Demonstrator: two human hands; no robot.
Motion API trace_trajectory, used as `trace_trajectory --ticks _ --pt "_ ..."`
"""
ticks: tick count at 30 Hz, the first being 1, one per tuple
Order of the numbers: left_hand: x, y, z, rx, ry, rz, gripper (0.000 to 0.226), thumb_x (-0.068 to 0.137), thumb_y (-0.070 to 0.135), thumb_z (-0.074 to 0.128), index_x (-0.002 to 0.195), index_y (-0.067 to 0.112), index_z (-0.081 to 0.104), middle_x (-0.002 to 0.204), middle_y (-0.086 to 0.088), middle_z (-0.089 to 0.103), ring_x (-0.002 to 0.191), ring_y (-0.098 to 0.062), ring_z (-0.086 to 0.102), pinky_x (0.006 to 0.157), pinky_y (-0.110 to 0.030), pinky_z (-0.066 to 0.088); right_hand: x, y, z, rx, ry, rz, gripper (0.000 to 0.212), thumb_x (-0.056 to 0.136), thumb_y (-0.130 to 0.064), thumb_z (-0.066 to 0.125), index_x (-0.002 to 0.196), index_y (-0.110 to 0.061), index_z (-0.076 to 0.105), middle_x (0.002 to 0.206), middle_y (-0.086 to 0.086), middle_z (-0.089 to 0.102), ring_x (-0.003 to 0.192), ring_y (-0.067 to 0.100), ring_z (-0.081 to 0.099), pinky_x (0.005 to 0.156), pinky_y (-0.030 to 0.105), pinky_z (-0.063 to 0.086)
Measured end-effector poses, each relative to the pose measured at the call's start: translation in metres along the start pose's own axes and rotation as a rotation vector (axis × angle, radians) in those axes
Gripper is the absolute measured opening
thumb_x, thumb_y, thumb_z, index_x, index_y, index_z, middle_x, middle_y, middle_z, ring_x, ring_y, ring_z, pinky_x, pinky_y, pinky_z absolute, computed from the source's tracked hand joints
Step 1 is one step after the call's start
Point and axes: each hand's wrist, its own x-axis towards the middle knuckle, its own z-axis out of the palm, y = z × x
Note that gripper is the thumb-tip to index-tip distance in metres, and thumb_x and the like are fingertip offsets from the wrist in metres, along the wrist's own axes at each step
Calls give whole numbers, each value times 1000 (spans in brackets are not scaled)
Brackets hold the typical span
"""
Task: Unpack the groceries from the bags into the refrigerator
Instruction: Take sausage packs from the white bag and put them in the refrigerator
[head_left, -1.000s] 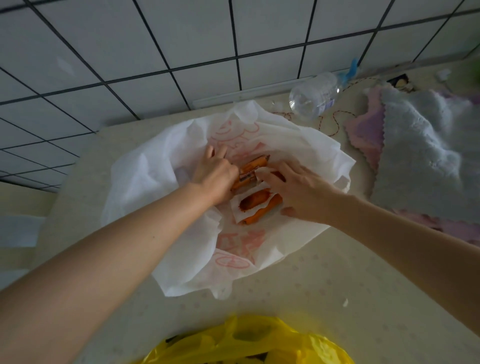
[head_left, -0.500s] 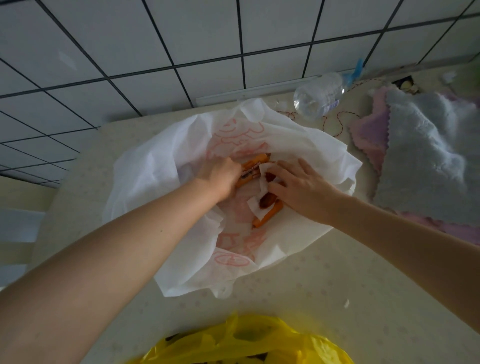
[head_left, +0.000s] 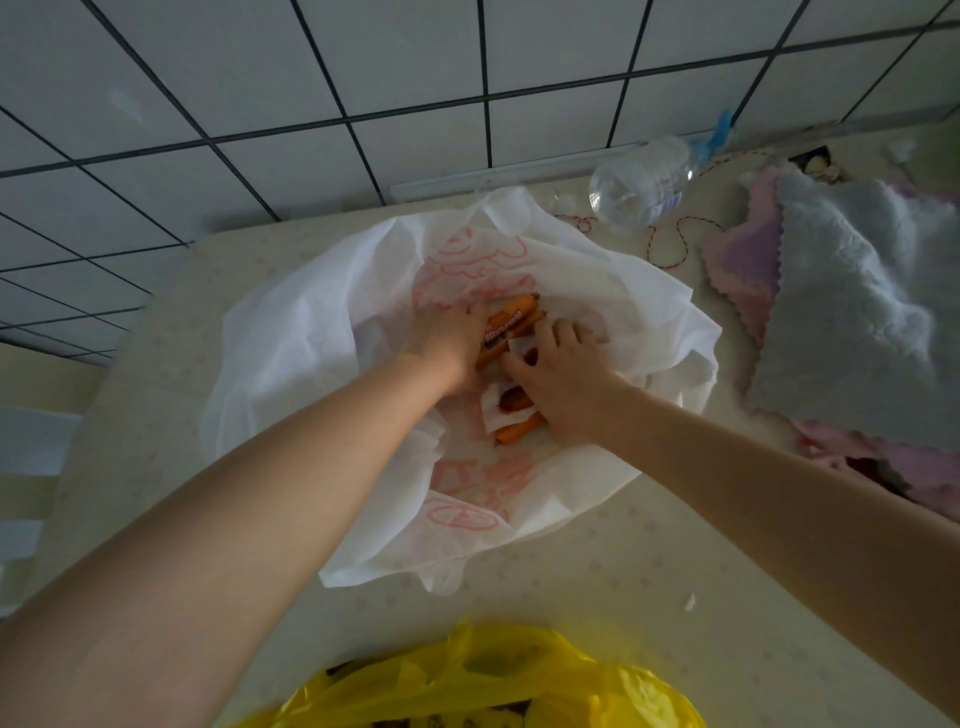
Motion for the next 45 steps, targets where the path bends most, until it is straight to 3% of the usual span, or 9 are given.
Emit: trace_trajectory --ticks 3,8,13,19,25,32,37,42,45 --pt "-4 -4 3 -142 32 -49 38 78 28 71 112 18 56 110 -8 61 102 -27 59 85 -37 51 2 1 3 15 25 -8 65 86 -36 59 136 -28 19 136 24 29 116 39 40 95 48 38" --pt "-18 -6 3 -181 34 -62 35 75 25 75 102 18 53 96 -4 57 84 -21 55 72 -29 47 -10 7 4 77 57 -20 58 87 -30 57 132 -26 21 124 17 44 105 33 51 87 41 44" --pt "-35 -4 -9 -248 4 -35 29 76 20 72 98 17 52 92 -5 59 83 -24 60 73 -35 54 -19 4 6 147 103 -35 50 88 -36 56 128 -25 29 113 10 52 95 30 59 80 38 42" --pt "-67 -10 -36 -425 -3 -18 34 77 19 74 103 18 51 88 0 57 82 -19 60 64 -28 44 -46 10 -12 689 238 -17 53 77 -36 74 120 -34 43 106 -9 56 88 17 60 78 32 49" --pt "-123 -15 -88 -881 -49 -78 35 78 7 70 109 15 56 88 -6 66 72 -18 68 70 -35 60 -82 12 -65 1187 404 -38 74 69 1 74 113 -48 41 102 -22 57 92 -2 58 76 12 47" --pt "-181 -8 -130 -1308 87 -19 23 82 9 70 98 22 61 74 6 72 74 -11 71 69 -22 55 -110 3 -132 1158 533 -69 82 71 -3 76 110 -62 34 100 -17 56 89 4 59 73 18 48" --pt "-226 -1 -144 -1438 167 19 18 84 8 67 100 12 60 73 1 69 70 -13 69 67 -25 55 -135 -15 -166 1083 609 -82 78 71 -7 78 120 -50 34 100 -21 54 93 6 59 77 22 49" --pt "-282 -2 -127 -1467 261 -62 24 84 8 68 105 14 59 78 -3 67 71 -16 69 65 -28 53 -169 -56 -175 1389 569 -91 63 70 -14 69 126 -31 45 114 4 59 101 25 64 84 45 58" --pt "-322 -7 -105 -1569 291 -126 28 83 6 68 109 11 59 80 -4 65 69 -17 68 62 -30 50 -196 -93 -173 1645 509 -118 50 74 -5 67 118 -25 57 108 12 65 95 26 69 77 43 59"
